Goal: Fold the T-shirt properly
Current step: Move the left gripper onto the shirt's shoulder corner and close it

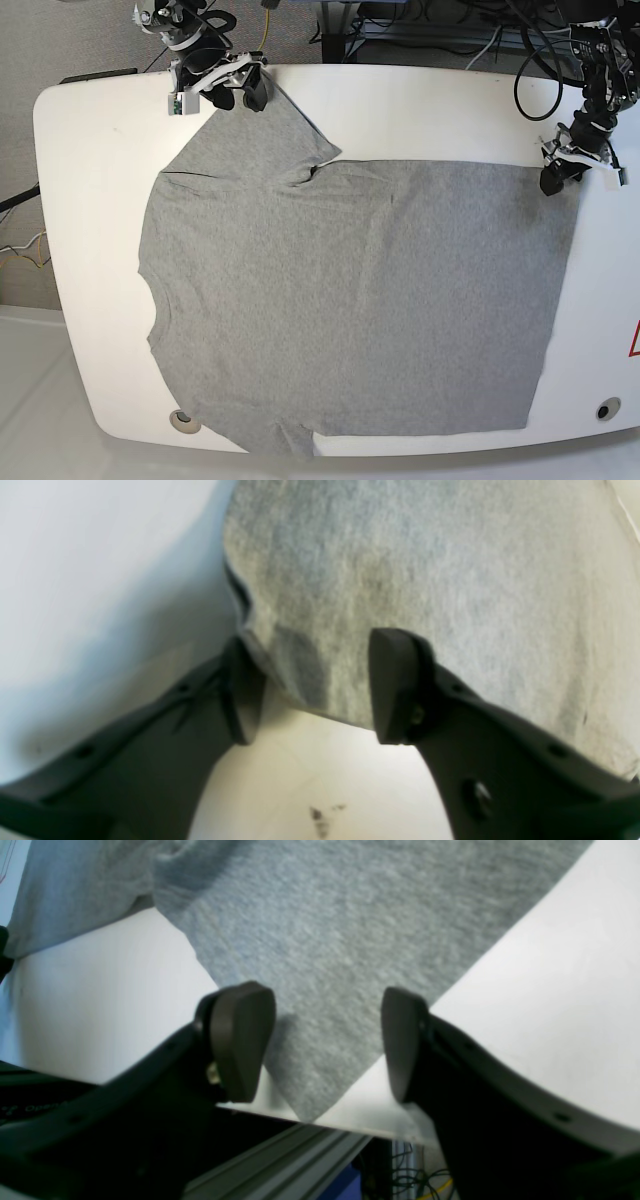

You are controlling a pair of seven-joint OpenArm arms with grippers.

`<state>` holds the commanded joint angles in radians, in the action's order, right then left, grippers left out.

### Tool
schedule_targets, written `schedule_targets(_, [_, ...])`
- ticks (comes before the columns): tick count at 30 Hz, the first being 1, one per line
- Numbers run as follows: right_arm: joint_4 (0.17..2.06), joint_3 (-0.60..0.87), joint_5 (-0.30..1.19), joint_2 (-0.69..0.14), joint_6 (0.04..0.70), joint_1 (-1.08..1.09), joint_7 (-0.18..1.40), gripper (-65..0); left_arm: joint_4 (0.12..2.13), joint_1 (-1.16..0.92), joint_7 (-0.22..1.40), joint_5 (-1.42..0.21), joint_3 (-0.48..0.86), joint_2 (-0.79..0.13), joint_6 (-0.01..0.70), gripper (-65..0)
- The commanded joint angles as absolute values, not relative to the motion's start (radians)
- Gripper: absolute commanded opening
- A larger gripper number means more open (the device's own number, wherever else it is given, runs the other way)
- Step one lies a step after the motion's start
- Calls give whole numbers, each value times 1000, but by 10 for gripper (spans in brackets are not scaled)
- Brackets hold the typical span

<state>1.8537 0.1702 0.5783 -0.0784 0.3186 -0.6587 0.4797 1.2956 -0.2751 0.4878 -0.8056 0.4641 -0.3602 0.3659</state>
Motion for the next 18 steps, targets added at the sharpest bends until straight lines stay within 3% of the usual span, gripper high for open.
schedule_targets(10, [1859, 171, 579, -78, 319, -659, 482, -284, 1302, -292, 490, -802, 451, -366, 373, -508])
schedule_targets(18, [1858, 174, 586, -77, 317, -659, 478, -284, 1315, -288, 520, -800, 449, -360, 387, -529])
